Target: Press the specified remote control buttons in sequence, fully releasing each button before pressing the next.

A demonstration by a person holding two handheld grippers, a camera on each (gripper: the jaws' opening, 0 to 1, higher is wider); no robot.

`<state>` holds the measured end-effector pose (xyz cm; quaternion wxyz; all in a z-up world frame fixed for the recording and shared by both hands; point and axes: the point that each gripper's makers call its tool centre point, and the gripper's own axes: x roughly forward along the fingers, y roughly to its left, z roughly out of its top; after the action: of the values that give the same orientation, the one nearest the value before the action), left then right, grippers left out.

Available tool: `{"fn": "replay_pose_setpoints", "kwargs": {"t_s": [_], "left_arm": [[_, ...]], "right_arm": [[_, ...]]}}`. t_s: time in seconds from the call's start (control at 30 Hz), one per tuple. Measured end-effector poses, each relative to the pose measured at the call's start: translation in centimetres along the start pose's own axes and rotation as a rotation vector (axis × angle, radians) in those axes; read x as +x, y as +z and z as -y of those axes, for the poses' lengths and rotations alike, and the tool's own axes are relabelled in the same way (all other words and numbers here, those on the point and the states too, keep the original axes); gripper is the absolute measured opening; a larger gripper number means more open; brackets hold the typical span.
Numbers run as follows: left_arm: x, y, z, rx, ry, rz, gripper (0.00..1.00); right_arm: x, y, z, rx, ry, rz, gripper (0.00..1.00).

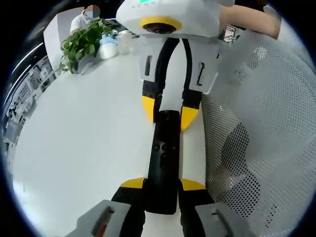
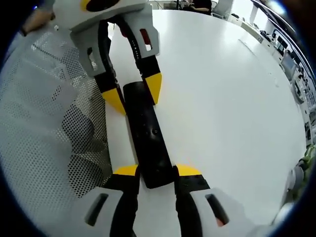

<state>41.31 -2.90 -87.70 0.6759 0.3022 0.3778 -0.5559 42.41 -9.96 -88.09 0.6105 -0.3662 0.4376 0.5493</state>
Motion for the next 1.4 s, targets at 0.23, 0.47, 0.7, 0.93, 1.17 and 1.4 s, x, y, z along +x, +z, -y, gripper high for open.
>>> {"fn": "replay_pose_setpoints", "kwargs": {"t_s": [0.23, 0.47, 0.7, 0.93, 1.17, 1.4], "left_arm": [[0.2, 0.0, -0.1, -0.02, 0.015, -0.019, 0.25], [0.2, 0.1, -0.2, -0.108, 0.049, 0.024, 0.26], [0.2, 0.2, -0.3, -0.094, 0.058, 0.021, 0.26], [0.1, 0.2, -0.4, -0.128, 0.066, 0.02, 0.27], [-1.2, 1.6, -1.1, -0.247, 0.072, 0.122, 0.35], [-2.7, 4.1, -2.6, -0.355, 0.09, 0.285, 0.53]], "right_arm": [[0.1, 0.2, -0.1, -0.012, -0.022, -0.027, 0.27], [0.1, 0.0, -0.1, -0.023, -0.014, -0.054, 0.26], [0.1, 0.0, -0.1, -0.018, -0.015, -0.061, 0.26], [0.0, 0.0, -0.1, -0.006, -0.01, -0.043, 0.26], [0.0, 0.0, -0.1, 0.0, -0.009, -0.04, 0.26], [0.0, 0.0, -0.1, 0.008, -0.007, -0.036, 0.26]]}}
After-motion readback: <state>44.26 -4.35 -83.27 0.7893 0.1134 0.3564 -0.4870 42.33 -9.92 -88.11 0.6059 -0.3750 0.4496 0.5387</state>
